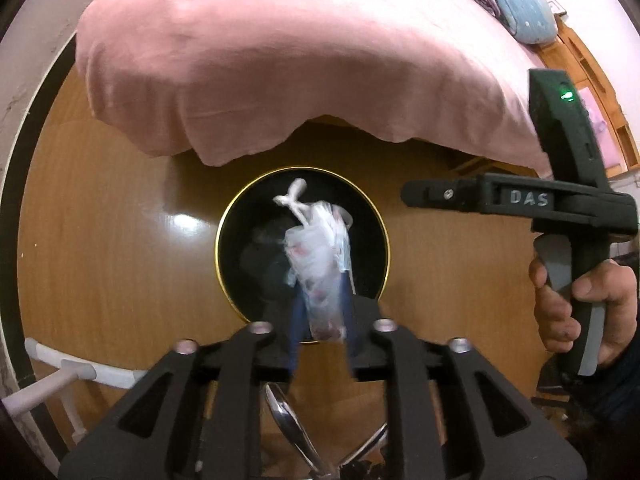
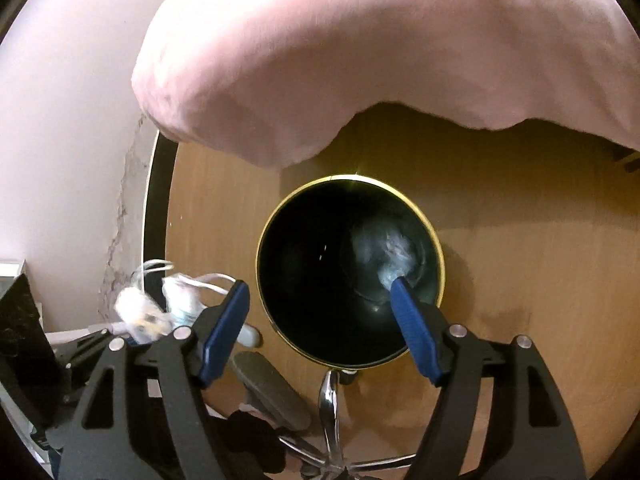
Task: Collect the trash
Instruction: 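Carry both items to the black bin and open both tools to drop them, then grasp the white sachet with the left tool while the right tool grasps the blue-white wrapper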
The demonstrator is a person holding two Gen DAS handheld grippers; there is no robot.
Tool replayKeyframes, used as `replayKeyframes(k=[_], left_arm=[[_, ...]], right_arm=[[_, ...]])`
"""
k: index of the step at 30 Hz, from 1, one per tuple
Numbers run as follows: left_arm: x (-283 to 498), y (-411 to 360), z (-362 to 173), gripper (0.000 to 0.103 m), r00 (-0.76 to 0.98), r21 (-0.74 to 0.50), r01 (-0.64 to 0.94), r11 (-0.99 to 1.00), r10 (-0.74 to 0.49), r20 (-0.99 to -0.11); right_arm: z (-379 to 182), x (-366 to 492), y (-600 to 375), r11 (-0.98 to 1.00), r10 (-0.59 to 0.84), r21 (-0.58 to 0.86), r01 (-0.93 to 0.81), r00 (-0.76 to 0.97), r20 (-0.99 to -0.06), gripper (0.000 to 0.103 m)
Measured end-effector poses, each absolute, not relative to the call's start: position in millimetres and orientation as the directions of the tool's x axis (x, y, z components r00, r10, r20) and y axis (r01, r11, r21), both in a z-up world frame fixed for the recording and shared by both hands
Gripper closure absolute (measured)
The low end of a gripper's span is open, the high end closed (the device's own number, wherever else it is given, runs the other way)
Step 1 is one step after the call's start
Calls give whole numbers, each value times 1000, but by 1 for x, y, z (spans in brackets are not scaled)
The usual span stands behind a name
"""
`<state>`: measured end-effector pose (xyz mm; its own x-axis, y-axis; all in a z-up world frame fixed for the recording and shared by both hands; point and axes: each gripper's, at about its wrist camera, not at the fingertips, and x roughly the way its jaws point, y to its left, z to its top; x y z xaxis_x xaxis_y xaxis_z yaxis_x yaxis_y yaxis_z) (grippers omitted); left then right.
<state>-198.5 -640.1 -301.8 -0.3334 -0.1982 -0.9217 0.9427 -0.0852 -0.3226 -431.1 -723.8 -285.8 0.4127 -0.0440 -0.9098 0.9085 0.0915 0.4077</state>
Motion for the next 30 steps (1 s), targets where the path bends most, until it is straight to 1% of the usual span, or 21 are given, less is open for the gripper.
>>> replayKeyframes(k=[1,2,3,6,8,10,12,13,15,16,19,20,21,22,24,25,28,30], left_arm=[[-200,-642,-299,56,-339,-327,941,-92,-202,-919],[-200,-642,-296,41,-339,-326,941,-97,-212,-917],[-202,-642,-287,33,-328,-307,944,-121,-240,-914],[-204,-639,-266,33,-291,-259,955,-148,-278,-915],[-198,-634,-246,33,-255,-221,965,-139,-321,-912],[-186,-625,-214,30,-201,-165,979,-123,-389,-899],[-172,-609,-179,23,-130,-106,991,-79,-453,-882],[-164,-595,-156,21,-87,-77,996,-40,-493,-866],[-150,-564,-118,12,-46,-74,997,29,-558,-829],[-142,-544,-99,11,-15,-70,995,71,-583,-813],[-113,-472,-51,9,89,-46,980,193,-636,-766],[-105,-453,-42,8,127,-32,973,230,-641,-757],[-88,-417,-29,8,211,0,949,314,-635,-743],[-78,-394,-21,8,260,13,928,372,-624,-737],[-52,-338,-11,8,346,20,873,488,-590,-730],[-38,-308,-7,8,387,16,834,551,-566,-728],[-4,-214,0,8,510,26,694,720,-465,-724],[11,-153,-1,8,571,32,594,804,-393,-721]], right_arm=[[-283,-432,-726,90,-53,409,908,414,-909,32],[-277,-434,-727,86,-66,412,907,418,-906,32],[-273,-435,-726,84,-74,416,905,422,-904,32],[-254,-436,-725,91,-108,425,901,433,-895,31],[-235,-430,-723,121,-136,415,902,429,-893,31],[-210,-416,-716,180,-174,401,898,431,-886,31],[-184,-396,-708,254,-206,387,887,440,-874,30],[-163,-378,-700,316,-227,377,871,455,-861,29],[-131,-348,-684,421,-251,359,833,488,-836,26],[-111,-326,-671,489,-256,349,800,514,-819,24],[-63,-263,-629,657,-226,329,679,593,-773,23],[-50,-241,-612,707,-202,323,629,618,-760,23],[-40,-220,-595,750,-176,317,580,638,-750,22],[-26,-189,-566,809,-128,310,499,664,-736,22],[-14,-153,-528,867,-57,306,393,688,-724,22],[-7,-123,-495,905,6,301,301,697,-717,22],[1,-70,-421,952,135,286,107,691,-710,22],[3,-37,-373,966,199,260,-11,672,-713,22]])
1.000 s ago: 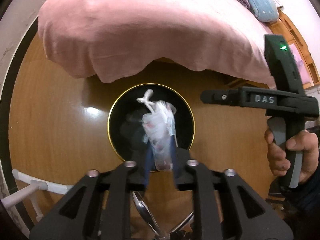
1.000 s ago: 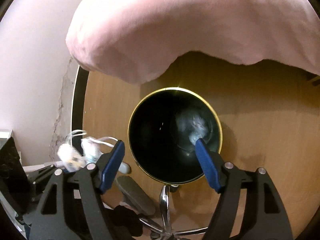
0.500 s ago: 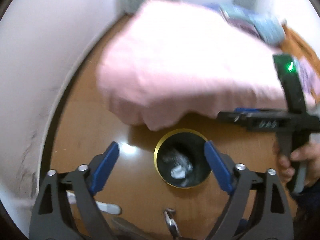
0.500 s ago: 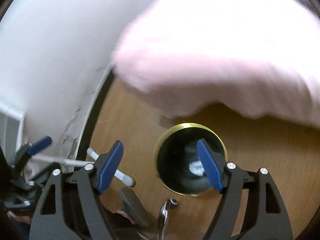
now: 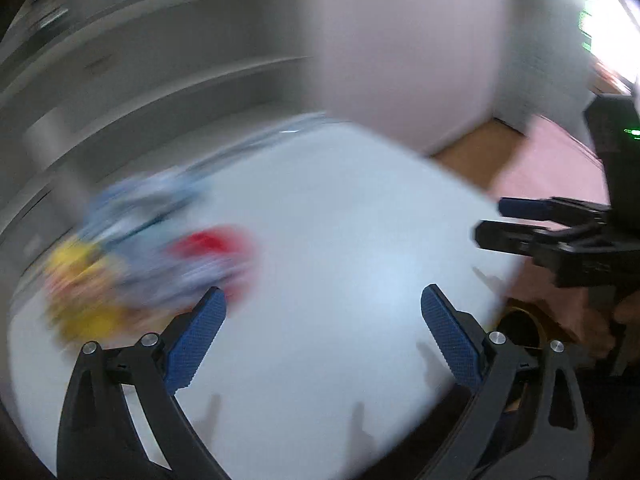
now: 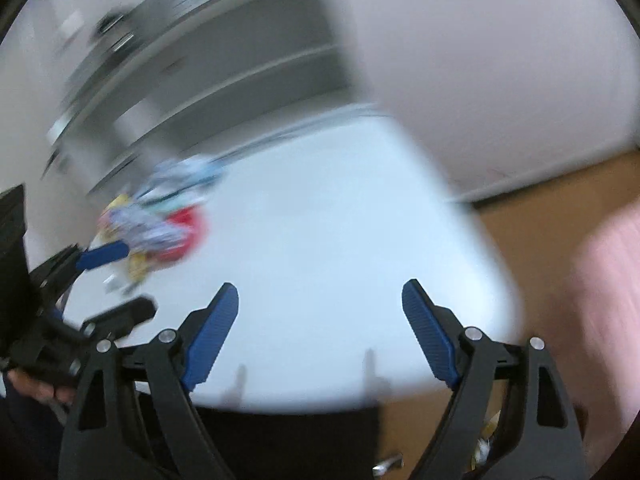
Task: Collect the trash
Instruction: 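Grasp the white sachet with the left tool while the right tool grasps the blue-white wrapper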
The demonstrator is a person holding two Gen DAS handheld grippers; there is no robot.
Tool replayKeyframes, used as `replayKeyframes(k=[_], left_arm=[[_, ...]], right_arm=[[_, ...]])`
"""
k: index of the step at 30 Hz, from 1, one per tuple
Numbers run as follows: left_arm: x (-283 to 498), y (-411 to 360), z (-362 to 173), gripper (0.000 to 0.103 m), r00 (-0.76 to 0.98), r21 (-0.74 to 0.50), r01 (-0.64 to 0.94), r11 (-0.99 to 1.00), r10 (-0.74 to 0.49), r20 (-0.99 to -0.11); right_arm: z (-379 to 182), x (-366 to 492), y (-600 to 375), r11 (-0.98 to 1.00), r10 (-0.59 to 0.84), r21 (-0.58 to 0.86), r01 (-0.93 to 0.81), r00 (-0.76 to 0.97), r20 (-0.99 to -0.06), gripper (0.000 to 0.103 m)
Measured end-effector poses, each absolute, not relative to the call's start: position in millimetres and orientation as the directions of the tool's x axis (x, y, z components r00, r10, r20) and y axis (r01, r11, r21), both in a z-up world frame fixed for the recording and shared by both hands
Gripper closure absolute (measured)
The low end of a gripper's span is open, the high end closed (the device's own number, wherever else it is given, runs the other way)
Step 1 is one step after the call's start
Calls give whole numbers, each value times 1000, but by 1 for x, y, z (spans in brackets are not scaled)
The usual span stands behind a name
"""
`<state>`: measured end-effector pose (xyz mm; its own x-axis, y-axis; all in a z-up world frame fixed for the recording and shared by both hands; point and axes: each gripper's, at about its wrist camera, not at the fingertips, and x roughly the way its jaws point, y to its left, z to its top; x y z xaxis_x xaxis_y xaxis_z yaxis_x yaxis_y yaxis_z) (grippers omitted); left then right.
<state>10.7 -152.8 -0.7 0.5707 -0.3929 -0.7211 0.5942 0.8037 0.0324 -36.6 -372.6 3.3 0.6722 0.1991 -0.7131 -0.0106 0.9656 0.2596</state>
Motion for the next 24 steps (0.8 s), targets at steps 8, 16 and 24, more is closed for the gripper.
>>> replayKeyframes(k=[8,16,24], left_arm=[[32,15,-20,8,585,-84,336,938,-278,-762],[36,46,-34,8,567,-169,294,941,-314,-761],[52,35,-24,8,546,-208,303,930,-348,-762]], right_arm=[[4,53,-230,950,289,141,-280,609,-738,22],[-10,93,-213,946,278,116,-303,574,-770,22],[11,96,-204,932,333,148,-331,620,-711,63]])
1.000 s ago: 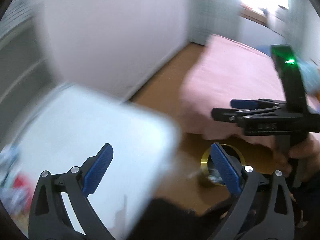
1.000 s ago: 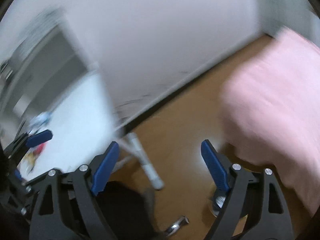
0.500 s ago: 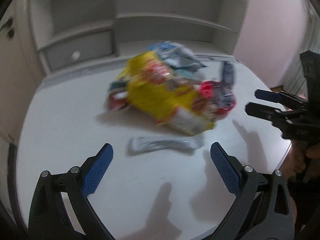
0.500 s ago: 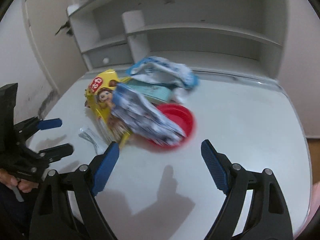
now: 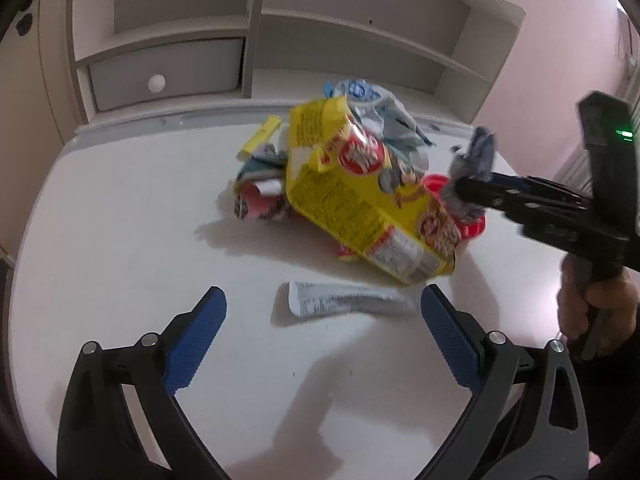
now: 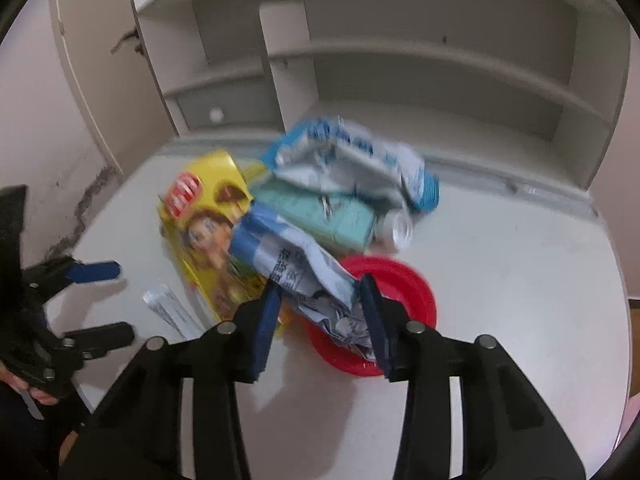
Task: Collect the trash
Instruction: 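Grasp the white sachet with the left tool while the right tool grasps the blue-white wrapper, then carry both items over the black bin and open both tools to drop them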
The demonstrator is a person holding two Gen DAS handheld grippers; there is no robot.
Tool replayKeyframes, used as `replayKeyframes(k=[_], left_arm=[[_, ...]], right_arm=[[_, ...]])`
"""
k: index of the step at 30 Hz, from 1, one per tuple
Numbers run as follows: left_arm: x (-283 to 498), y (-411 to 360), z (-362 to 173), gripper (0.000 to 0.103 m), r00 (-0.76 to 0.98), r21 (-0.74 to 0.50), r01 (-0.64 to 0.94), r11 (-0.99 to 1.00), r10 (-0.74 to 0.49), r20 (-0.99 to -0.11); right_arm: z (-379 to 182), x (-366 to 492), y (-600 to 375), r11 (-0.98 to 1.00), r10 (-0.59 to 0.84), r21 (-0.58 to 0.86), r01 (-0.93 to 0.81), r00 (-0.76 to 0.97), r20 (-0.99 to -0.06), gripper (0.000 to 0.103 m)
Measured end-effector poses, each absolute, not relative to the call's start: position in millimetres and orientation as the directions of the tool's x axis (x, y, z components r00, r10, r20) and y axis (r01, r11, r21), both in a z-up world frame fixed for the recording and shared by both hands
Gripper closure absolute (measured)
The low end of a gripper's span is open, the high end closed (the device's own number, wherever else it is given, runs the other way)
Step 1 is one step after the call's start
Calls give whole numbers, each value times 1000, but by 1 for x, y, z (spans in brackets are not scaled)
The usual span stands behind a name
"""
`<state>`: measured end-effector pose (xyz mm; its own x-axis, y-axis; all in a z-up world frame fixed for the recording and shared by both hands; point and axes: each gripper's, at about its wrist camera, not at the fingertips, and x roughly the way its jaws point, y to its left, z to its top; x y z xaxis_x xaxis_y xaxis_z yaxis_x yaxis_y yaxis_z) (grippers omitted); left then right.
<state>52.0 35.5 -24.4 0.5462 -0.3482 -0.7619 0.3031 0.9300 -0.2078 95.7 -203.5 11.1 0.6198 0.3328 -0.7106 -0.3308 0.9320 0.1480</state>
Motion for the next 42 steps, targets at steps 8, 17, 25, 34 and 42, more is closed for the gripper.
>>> replayKeyframes(k=[8,17,25,34,42], left_arm=[[57,21,-41,8,534,-30,450,892,-296,-792],[69,-11,-58,8,471,116,675,728,-305,-828],[73,-13,-63,35,392,30,708,705,-358,-847],[43,-35,-51,44,398,91,741,665,-327,-857],[47,-53,-54,85,345,41,736,675,-322,-882]], right_arm=[[50,65,-226,920,383,204,-335,658,-648,63],[49,32,-257,916,401,261,-306,649,-646,63],[37,12,-287,921,387,303,-244,650,-654,62],[29,0,-303,912,402,345,-222,651,-644,62],[32,-20,-330,923,367,339,-180,674,-641,62]])
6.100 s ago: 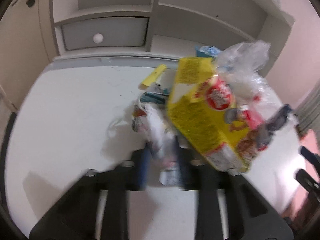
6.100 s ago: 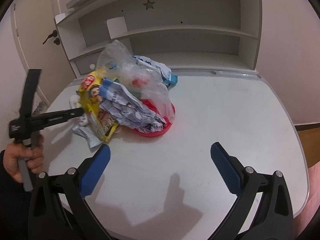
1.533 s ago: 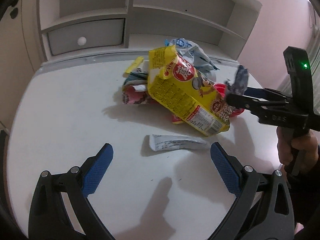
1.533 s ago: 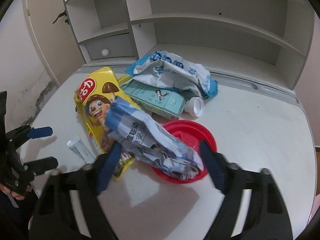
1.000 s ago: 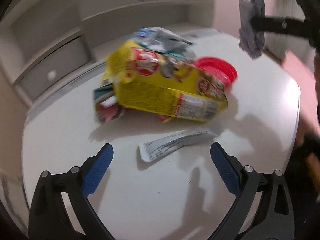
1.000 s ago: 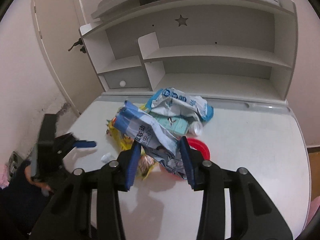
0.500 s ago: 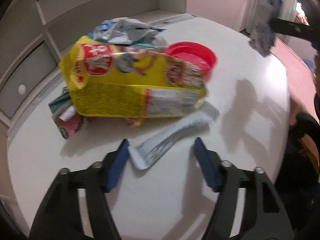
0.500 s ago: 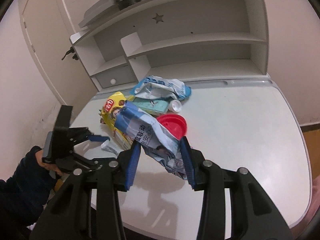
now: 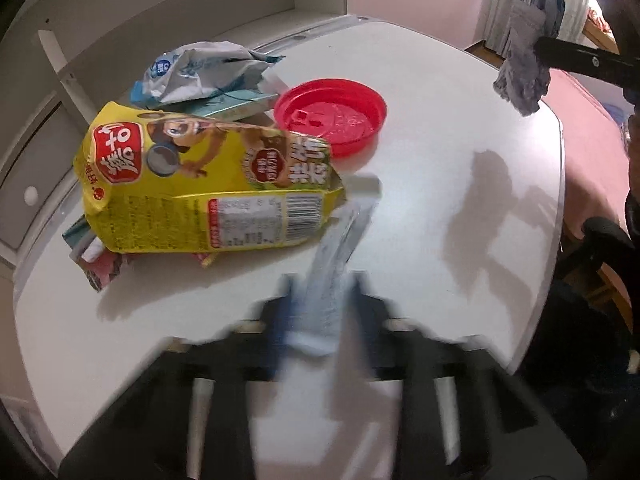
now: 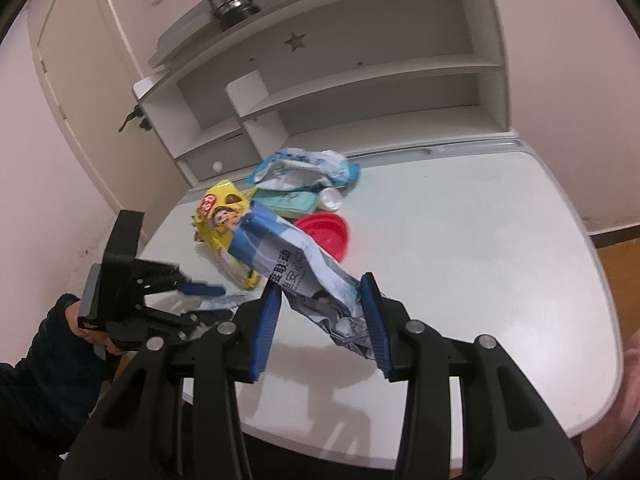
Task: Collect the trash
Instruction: 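Carry both items over the black bin and open both tools to drop them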
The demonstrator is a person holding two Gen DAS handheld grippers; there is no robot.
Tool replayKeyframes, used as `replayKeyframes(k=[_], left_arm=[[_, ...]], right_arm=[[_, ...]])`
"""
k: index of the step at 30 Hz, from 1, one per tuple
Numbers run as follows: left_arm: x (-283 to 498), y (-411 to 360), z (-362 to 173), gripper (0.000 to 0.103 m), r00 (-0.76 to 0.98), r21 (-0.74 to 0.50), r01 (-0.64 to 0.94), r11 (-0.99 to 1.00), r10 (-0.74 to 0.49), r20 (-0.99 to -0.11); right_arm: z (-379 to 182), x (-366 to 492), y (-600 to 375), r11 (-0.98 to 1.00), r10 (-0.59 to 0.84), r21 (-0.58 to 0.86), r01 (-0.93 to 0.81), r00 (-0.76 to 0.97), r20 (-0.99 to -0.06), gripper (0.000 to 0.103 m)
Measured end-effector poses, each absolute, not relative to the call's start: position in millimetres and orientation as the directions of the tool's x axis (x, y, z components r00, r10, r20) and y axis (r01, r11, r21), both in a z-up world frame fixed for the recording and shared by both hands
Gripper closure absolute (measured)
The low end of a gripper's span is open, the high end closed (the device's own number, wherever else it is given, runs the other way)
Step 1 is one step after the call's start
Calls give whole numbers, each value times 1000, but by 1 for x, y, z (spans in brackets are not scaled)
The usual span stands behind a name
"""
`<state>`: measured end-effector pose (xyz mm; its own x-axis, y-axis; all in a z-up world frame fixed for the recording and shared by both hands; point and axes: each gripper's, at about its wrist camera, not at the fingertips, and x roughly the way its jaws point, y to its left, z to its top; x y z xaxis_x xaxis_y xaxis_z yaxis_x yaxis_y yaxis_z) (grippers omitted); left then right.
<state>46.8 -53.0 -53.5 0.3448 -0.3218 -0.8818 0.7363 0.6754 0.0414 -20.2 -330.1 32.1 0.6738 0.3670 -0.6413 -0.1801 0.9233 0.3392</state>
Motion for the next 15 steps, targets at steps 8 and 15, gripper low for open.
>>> replayKeyframes(k=[8,15], left_arm=[[1,-104,-27,86,366,7,751,660,-408,-837],[-30,-242,-15,86,299,-39,856,516,-555,-776]], right_arm=[[23,-89,-441,939,183,339,61,745,-641,62],[-36,-188,-565,832,-40,365,418,701,-712,62]])
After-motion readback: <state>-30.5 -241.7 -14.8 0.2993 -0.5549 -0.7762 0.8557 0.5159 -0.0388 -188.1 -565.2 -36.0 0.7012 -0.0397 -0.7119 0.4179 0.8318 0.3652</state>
